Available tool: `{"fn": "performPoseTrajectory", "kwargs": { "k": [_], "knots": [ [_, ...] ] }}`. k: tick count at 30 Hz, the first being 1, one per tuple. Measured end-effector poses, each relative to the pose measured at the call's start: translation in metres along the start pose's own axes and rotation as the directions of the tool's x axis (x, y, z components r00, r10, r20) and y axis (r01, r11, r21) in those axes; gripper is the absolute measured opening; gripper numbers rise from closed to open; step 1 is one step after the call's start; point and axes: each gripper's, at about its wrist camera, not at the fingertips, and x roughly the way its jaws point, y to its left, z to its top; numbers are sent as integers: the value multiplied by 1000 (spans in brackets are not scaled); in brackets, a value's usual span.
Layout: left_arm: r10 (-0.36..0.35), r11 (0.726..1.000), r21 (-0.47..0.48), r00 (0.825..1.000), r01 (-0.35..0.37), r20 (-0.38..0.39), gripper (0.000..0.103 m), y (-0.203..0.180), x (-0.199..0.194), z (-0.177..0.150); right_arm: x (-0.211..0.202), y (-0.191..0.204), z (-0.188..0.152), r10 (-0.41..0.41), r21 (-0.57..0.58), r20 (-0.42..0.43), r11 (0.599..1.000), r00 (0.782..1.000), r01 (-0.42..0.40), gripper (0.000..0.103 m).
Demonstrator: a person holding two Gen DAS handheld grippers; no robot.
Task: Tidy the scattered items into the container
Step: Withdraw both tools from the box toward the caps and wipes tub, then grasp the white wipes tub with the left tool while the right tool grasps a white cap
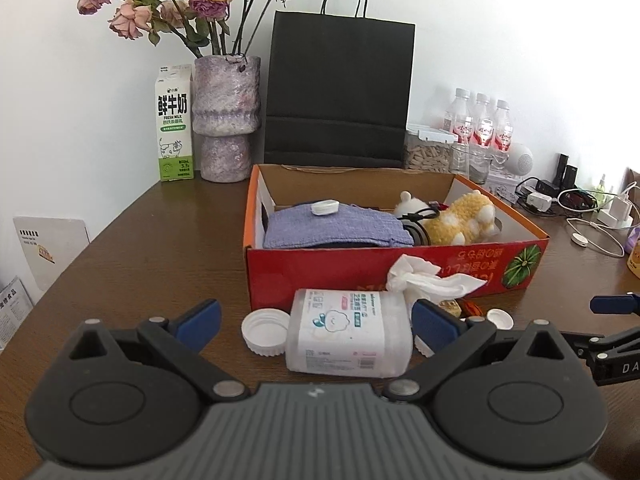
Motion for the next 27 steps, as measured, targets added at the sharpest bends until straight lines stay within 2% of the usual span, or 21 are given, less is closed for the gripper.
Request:
{"fn": "performPoseTrajectory", "kwargs": {
  "k": [5, 11, 17, 19, 24, 26, 27],
  "knots": [
    [-43, 999, 27, 998, 44, -55, 103, -11, 9, -4, 2, 0, -1, 13, 0, -9, 1000, 1000, -13, 103],
    [-41, 998, 44, 995, 45, -93, 103, -18, 29, -2, 11, 4, 2, 28, -25, -29, 999, 999, -29, 103],
    [23, 997, 74, 989, -13, -143, 103, -24, 55, 0, 31, 2, 8, 40, -35, -55, 999, 998, -42, 102],
    [36, 998, 65, 988, -26, -150, 103, -23, 61, 0, 39, 2, 10, 40, -40, -68, 998, 997, -42, 93],
    [69, 996, 69, 987, -59, -148, 103, -23, 69, -2, 53, 8, 16, 31, -79, -64, 996, 997, -36, 89],
    [76, 995, 77, 986, -65, -150, 103, -23, 72, -3, 57, 12, 17, 40, -92, -63, 995, 997, -45, 80],
    [75, 995, 77, 986, -63, -150, 103, -24, 73, -4, 59, 13, 17, 47, -92, -66, 994, 997, -53, 73]
  ]
}}
